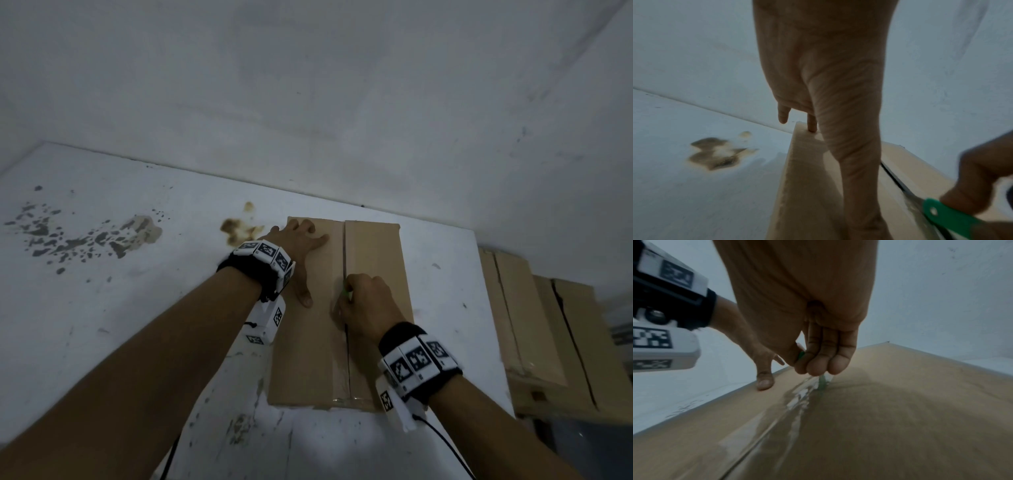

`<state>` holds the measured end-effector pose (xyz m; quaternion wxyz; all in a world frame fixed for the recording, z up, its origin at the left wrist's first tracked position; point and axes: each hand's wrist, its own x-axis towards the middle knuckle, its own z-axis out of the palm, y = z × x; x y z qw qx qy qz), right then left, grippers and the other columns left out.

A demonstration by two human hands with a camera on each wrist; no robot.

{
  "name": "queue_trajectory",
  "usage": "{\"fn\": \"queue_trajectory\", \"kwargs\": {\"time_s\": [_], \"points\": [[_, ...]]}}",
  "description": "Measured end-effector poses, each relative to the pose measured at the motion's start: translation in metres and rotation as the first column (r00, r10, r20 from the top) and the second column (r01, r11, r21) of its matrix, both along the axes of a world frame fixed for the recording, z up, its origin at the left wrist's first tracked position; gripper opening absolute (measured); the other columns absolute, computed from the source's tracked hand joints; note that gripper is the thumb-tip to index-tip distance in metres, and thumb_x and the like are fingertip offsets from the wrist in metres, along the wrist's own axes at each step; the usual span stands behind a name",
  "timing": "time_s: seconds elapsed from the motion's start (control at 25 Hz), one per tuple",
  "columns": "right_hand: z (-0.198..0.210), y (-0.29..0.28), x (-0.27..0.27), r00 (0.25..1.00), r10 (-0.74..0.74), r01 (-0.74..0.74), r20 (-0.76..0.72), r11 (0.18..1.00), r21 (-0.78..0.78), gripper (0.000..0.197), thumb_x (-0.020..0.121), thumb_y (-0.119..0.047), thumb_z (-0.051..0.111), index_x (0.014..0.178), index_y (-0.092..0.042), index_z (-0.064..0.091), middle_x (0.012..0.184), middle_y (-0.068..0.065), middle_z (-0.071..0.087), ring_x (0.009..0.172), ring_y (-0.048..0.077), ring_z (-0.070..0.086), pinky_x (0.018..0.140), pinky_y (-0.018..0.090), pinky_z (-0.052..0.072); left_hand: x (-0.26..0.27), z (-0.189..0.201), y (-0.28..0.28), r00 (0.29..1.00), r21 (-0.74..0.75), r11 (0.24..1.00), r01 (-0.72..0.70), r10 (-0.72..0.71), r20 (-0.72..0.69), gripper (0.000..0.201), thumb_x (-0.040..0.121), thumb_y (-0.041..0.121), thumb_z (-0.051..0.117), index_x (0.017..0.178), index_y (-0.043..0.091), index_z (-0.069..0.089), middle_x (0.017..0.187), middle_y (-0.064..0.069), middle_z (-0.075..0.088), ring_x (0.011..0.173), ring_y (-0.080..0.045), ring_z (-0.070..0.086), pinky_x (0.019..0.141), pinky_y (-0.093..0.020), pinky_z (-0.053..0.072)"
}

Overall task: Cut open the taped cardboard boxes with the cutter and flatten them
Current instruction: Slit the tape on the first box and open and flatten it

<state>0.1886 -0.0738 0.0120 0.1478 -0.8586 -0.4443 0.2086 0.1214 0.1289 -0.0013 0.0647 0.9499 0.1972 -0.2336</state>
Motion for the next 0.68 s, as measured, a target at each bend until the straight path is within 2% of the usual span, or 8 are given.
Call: {"fn": "queue_trajectory", "kwargs": {"time_s": [0.12, 0.2, 0.32, 0.4, 0.48, 0.56, 0.68], "points": [[0.003, -0.027, -0.020, 0.999, 0.022, -0.022, -0.029, 1.000, -0.004, 0.014, 0.093, -0.019, 0.055, 0.091, -0.006, 0.057, 0.090, 0.011, 0.055, 0.086, 0.028, 0.051, 0.070, 0.034, 0.045, -0.003, -0.001, -0.002, 1.000, -0.013, 1.000, -0.007, 0.006, -0.015, 0.149, 0.042, 0.081, 0.081, 0.157, 0.038, -0.003, 0.163, 0.004, -0.001, 0.150, -0.028, 0.004, 0.118, -0.054, 0.023], [0.004, -0.045, -0.030, 0.998, 0.017, -0.017, -0.054, 1.000, 0.001, 0.014, 0.094, -0.019, 0.055, 0.089, -0.006, 0.056, 0.089, 0.012, 0.058, 0.085, 0.028, 0.052, 0.069, 0.035, 0.044, -0.008, -0.002, -0.003, 0.999, -0.070, 0.997, -0.030, 0.028, -0.025, 0.145, 0.047, 0.077, 0.082, 0.158, 0.037, -0.004, 0.166, 0.007, -0.008, 0.152, -0.025, -0.001, 0.120, -0.056, 0.018], [-0.001, -0.071, -0.043, 0.996, 0.047, -0.045, -0.077, 0.999, 0.021, 0.016, 0.091, -0.019, 0.055, 0.081, -0.007, 0.056, 0.076, 0.011, 0.063, 0.073, 0.026, 0.056, 0.065, 0.039, 0.050, -0.014, -0.005, -0.005, 0.999, -0.115, 0.992, -0.043, 0.039, -0.035, 0.139, 0.055, 0.075, 0.080, 0.157, 0.037, -0.006, 0.166, 0.007, -0.016, 0.153, -0.021, -0.009, 0.122, -0.058, 0.007], [-0.008, -0.089, -0.053, 0.992, 0.051, -0.046, -0.118, 0.998, 0.043, 0.017, 0.092, -0.019, 0.056, 0.079, -0.008, 0.057, 0.071, 0.007, 0.063, 0.065, 0.020, 0.057, 0.062, 0.039, 0.052, -0.018, -0.006, -0.008, 0.998, -0.125, 0.991, -0.055, 0.051, -0.035, 0.135, 0.059, 0.073, 0.079, 0.157, 0.037, -0.005, 0.165, 0.006, -0.017, 0.153, -0.022, -0.011, 0.121, -0.058, 0.004], [-0.010, -0.105, -0.063, 0.989, 0.047, -0.040, -0.143, 0.998, 0.053, 0.017, 0.095, -0.019, 0.056, 0.081, -0.009, 0.057, 0.069, 0.001, 0.059, 0.059, 0.010, 0.050, 0.055, 0.027, 0.047, -0.021, -0.007, -0.011, 0.998, -0.129, 0.990, -0.062, 0.059, -0.026, 0.130, 0.062, 0.072, 0.078, 0.158, 0.037, -0.003, 0.166, 0.004, -0.017, 0.153, -0.023, -0.011, 0.121, -0.059, 0.005], [-0.010, -0.119, -0.073, 0.987, 0.055, -0.044, -0.151, 0.996, 0.077, 0.017, 0.095, -0.017, 0.056, 0.080, -0.012, 0.053, 0.068, -0.005, 0.051, 0.058, 0.004, 0.042, 0.048, 0.014, 0.031, -0.025, -0.007, -0.012, 0.998, -0.142, 0.988, -0.059, 0.056, -0.029, 0.126, 0.066, 0.072, 0.076, 0.158, 0.036, -0.003, 0.166, 0.003, -0.017, 0.153, -0.024, -0.011, 0.121, -0.061, 0.007], [-0.005, -0.131, -0.083, 0.986, 0.058, -0.043, -0.154, 0.994, 0.105, 0.020, 0.094, -0.015, 0.055, 0.076, -0.016, 0.048, 0.066, -0.008, 0.045, 0.056, 0.006, 0.041, 0.048, 0.013, 0.027, -0.028, -0.008, -0.016, 0.997, -0.159, 0.985, -0.068, 0.063, -0.032, 0.120, 0.072, 0.069, 0.074, 0.158, 0.035, -0.004, 0.165, 0.001, -0.019, 0.153, -0.025, -0.012, 0.120, -0.062, 0.010]]}}
